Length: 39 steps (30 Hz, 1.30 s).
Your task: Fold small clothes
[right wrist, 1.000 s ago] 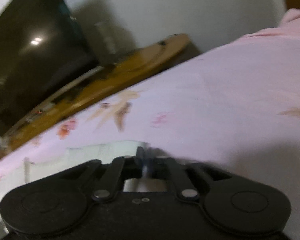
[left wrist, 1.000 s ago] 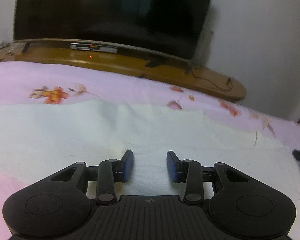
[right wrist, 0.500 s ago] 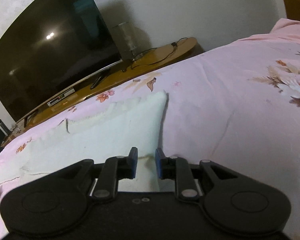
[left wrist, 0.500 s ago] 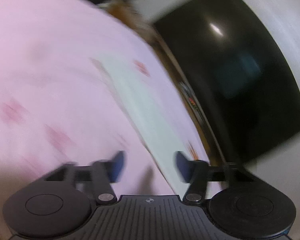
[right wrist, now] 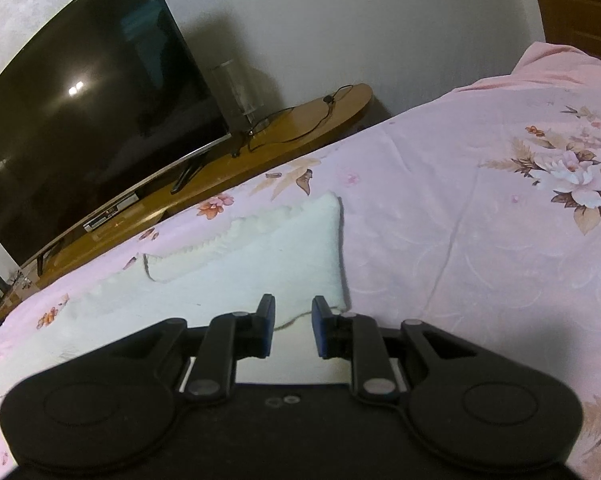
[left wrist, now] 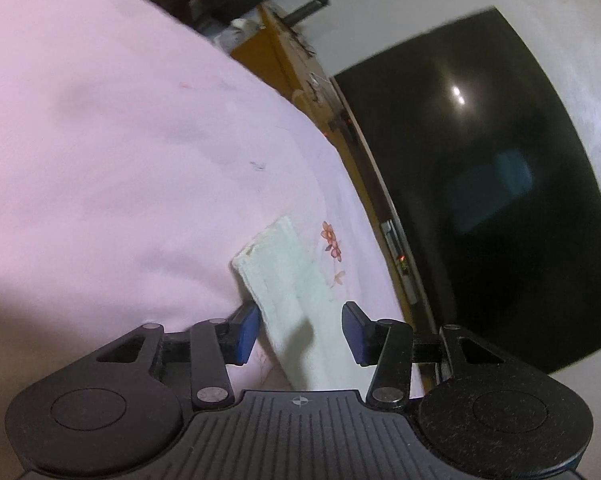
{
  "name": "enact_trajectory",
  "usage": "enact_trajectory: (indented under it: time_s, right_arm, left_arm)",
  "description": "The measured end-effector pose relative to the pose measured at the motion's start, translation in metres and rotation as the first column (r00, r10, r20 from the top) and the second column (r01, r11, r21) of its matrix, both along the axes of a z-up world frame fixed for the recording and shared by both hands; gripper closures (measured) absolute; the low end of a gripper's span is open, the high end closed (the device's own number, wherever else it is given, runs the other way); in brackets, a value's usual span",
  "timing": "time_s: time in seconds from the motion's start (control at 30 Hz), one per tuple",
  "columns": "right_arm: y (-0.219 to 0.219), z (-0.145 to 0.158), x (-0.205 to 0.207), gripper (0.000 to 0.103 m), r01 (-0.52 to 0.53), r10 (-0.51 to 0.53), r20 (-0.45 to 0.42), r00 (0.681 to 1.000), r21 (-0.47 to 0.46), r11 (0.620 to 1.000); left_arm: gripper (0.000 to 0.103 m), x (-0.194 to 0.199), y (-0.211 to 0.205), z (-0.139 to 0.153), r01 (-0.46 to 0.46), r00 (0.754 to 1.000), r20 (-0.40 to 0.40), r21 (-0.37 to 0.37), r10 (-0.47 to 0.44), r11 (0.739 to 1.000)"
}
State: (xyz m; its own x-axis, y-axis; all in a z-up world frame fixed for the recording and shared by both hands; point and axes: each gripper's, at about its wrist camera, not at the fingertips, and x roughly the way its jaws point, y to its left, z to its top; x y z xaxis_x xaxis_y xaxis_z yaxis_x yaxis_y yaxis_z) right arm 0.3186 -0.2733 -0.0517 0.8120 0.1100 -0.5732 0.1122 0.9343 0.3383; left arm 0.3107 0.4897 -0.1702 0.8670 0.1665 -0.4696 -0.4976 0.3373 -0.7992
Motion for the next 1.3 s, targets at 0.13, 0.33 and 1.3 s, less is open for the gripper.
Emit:
enact_trajectory:
  time_s: [0.13,0.33,1.3]
  right_arm:
    - [0.000,0.003,-0.002,0.081,0.013,-0.013,0.001,1.000,0.014,1.000]
    - [-0.005,0.006,-0.008,0.081,0.021,-0.021,0.010,1.000,0.008,1.000]
    - [-0.068,-0.001,-0.019,0.072,-0.022,0.021,0.009,1.000,0.181,0.983]
  left_arm:
    - [0.101,0.007,0.004,0.003,0.024,0.998,-0.063,0.038,-0.022,0.999]
    - [0.101,0.020,-0.044,0.063,0.166,0.984,0.015,0.285,-0.178,0.944]
    - [0.035,0.113,-0.459,0.067,0.766,0.557,-0.300,0.546,-0.775,0.339]
